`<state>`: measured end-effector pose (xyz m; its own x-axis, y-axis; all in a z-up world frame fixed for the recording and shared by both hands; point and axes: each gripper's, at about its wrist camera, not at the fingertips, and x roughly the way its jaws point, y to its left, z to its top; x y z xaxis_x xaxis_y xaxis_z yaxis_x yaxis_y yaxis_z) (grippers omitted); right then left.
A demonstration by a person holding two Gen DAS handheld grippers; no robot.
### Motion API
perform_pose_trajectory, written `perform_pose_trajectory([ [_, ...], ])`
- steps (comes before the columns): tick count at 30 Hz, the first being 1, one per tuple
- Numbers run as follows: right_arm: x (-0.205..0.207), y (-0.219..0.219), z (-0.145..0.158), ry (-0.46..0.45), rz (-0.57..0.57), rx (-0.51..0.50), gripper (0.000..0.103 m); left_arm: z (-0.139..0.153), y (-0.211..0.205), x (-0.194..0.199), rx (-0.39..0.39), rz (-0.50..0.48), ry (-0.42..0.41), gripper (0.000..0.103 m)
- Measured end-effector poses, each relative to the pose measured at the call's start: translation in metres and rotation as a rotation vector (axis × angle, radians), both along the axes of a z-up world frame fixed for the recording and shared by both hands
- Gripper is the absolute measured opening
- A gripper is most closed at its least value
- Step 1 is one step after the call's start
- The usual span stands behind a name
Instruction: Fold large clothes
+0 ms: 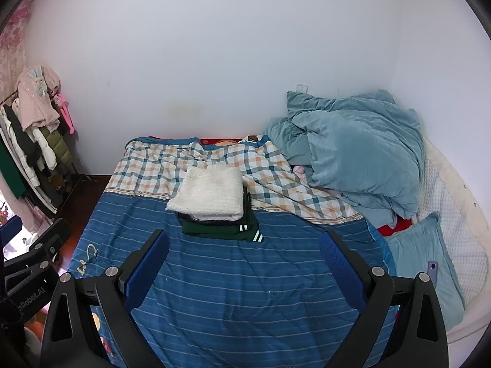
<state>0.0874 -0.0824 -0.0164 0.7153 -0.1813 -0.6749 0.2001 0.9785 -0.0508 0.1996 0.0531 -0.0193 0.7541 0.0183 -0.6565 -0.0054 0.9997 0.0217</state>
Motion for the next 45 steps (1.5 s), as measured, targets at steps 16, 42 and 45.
perform_pose_trajectory([
  [16,-0.002,0.0,-0.005,0.005,0.001,0.011,0.1,0.001,-0.002,0.0,0.002,-0.023,0.004,0.099],
  [42,-0.012,-0.004,-0.005,0.001,-0.003,0.011,0.101,0.004,0.002,-0.009,0.0,-0.023,-0.006,0.099],
  [45,-0.012,-0.005,-0.004,-0.001,-0.001,0.012,0.101,0.004,0.002,-0.009,0.001,-0.023,-0.005,0.099],
])
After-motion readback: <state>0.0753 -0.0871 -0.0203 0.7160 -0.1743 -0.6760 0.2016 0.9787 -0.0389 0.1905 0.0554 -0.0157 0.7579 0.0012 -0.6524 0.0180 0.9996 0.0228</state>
